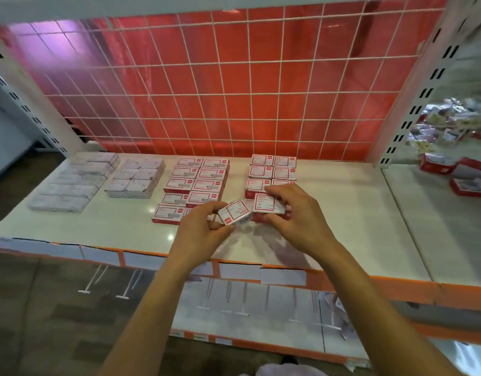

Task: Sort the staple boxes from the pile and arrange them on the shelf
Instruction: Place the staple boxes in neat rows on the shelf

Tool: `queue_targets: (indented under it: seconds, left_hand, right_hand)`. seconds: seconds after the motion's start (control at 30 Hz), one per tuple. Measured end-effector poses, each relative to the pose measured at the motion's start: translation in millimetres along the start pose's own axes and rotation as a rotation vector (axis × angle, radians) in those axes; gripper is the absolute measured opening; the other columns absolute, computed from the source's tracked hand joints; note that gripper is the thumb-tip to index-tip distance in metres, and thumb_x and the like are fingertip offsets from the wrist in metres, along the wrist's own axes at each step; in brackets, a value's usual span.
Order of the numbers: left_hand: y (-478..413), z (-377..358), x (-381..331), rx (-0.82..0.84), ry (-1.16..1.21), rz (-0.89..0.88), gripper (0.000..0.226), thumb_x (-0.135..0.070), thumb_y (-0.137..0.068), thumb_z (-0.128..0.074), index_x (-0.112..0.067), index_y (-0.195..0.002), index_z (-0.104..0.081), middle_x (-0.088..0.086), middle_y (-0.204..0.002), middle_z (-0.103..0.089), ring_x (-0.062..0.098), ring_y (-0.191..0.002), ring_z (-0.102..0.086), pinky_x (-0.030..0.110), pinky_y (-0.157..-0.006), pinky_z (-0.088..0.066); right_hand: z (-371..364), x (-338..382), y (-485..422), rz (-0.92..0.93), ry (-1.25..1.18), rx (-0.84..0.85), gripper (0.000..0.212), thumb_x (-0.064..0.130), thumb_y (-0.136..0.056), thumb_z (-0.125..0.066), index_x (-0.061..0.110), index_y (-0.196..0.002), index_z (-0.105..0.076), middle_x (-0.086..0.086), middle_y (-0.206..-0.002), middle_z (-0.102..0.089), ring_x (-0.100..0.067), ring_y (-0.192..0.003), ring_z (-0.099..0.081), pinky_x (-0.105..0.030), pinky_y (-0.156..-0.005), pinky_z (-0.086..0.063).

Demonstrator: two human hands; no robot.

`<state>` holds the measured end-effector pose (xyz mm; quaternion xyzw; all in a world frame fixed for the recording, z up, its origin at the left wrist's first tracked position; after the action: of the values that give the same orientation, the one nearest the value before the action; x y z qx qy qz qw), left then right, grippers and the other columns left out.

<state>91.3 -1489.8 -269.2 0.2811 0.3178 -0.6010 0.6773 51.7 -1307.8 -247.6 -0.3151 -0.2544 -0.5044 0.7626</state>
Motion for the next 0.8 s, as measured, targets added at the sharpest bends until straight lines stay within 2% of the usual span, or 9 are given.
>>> queue_targets:
  seconds: [0.1,0.17,0.3,0.47,0.6,0.7,0.8]
  left_hand:
    - [-3.0,4.9,8.9,0.001,-0.046,0.019,0.039,-0.022,-0.082,-0.073,-0.025,-0.119,-0.059,-0.016,-0.109,-0.059,0.0,-0.084,-0.06,0.005,-0.064,-0.042]
    - [-5.0,5.3,15.9,0.029,-0.047,0.033,0.038,-0.022,-0.081,-0.073,-0.025,-0.117,-0.06,-0.013,-0.113,-0.064,0.002,-0.085,-0.063,0.005,-0.066,-0.045]
    - [-14.7,9.6,27.4,0.1,-0.07,0.039,0.036,-0.025,-0.083,-0.072,-0.027,-0.117,-0.061,-0.012,-0.114,-0.065,-0.013,-0.079,-0.057,-0.002,-0.063,-0.041]
    - [-33.6,15.3,32.7,0.167,-0.111,0.017,0.043,-0.023,-0.083,-0.072,-0.023,-0.124,-0.059,-0.014,-0.113,-0.061,-0.017,-0.078,-0.052,-0.004,-0.065,-0.039]
    - [-44.5,13.6,32.3,0.233,-0.146,-0.033,0.046,-0.022,-0.083,-0.072,-0.024,-0.126,-0.056,-0.007,-0.122,-0.061,-0.01,-0.081,-0.055,-0.001,-0.067,-0.042]
    - [-48.0,11.0,30.5,0.262,-0.14,-0.054,0.046,-0.022,-0.083,-0.073,-0.024,-0.126,-0.056,-0.004,-0.125,-0.06,-0.001,-0.092,-0.057,0.001,-0.069,-0.042]
    - [-49.0,8.1,25.9,0.293,-0.152,-0.082,0.045,-0.024,-0.083,-0.072,-0.024,-0.126,-0.055,-0.004,-0.127,-0.06,0.001,-0.1,-0.052,0.002,-0.069,-0.041]
  right_hand:
    - [-12.2,2.4,-15.3,0.011,0.047,0.045,0.054,0.016,-0.085,-0.066,0.013,-0.136,-0.048,-0.004,-0.13,-0.046,-0.016,-0.121,-0.043,-0.01,-0.096,-0.024]
    - [-18.9,1.7,-23.4,0.006,0.069,0.064,0.056,0.015,-0.086,-0.064,0.013,-0.138,-0.044,-0.004,-0.128,-0.042,-0.015,-0.121,-0.041,-0.011,-0.098,-0.025]
    - [-33.2,-0.9,-34.4,-0.025,0.143,0.101,0.052,0.017,-0.086,-0.065,0.013,-0.135,-0.046,-0.002,-0.126,-0.038,-0.014,-0.119,-0.039,-0.013,-0.098,-0.028]
    - [-40.0,-5.6,-39.5,-0.059,0.275,0.059,0.051,0.029,-0.081,-0.071,0.014,-0.127,-0.055,-0.004,-0.122,-0.049,-0.02,-0.115,-0.042,-0.027,-0.098,-0.036]
    - [-41.5,-6.5,-37.3,-0.058,0.349,0.003,0.049,0.029,-0.079,-0.072,0.012,-0.123,-0.06,-0.007,-0.118,-0.054,-0.024,-0.112,-0.043,-0.034,-0.095,-0.037]
    - [-44.7,-7.2,-34.5,-0.074,0.382,-0.016,0.047,0.025,-0.08,-0.071,0.01,-0.124,-0.06,-0.008,-0.119,-0.054,-0.025,-0.112,-0.043,-0.036,-0.096,-0.037]
    - [-45.8,-7.5,-31.6,-0.083,0.403,-0.044,0.046,0.022,-0.079,-0.072,0.009,-0.122,-0.061,-0.009,-0.117,-0.055,-0.027,-0.111,-0.045,-0.037,-0.096,-0.04]
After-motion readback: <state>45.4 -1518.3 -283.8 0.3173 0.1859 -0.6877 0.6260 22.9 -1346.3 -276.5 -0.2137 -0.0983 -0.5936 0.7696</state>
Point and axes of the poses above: each hand's wrist, its own y-axis away from the middle knuckle, its own z-axis out of the back of the hand, x = y × z, the point moved 7 cm from there along -y, towards the middle knuckle
